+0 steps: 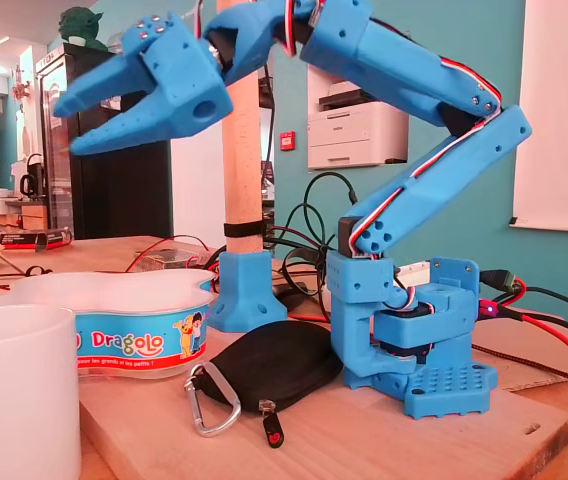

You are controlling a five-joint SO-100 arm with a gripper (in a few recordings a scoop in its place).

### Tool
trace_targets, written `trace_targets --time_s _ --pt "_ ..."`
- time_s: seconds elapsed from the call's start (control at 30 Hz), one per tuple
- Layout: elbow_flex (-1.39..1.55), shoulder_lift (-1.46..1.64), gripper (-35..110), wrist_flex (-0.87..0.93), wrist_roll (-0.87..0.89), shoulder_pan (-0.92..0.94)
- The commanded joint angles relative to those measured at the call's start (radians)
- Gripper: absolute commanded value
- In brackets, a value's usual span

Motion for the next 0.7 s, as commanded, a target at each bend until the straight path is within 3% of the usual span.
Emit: trace_targets --time_s 0.0,0.37,0.67 --pt "-0.064 -0.003 20 0.115 0.072 0.091" --pt "0.164 0.000 20 0.250 0.109 0.402" --pt "0.160 0.021 20 0.249 0.120 0.417"
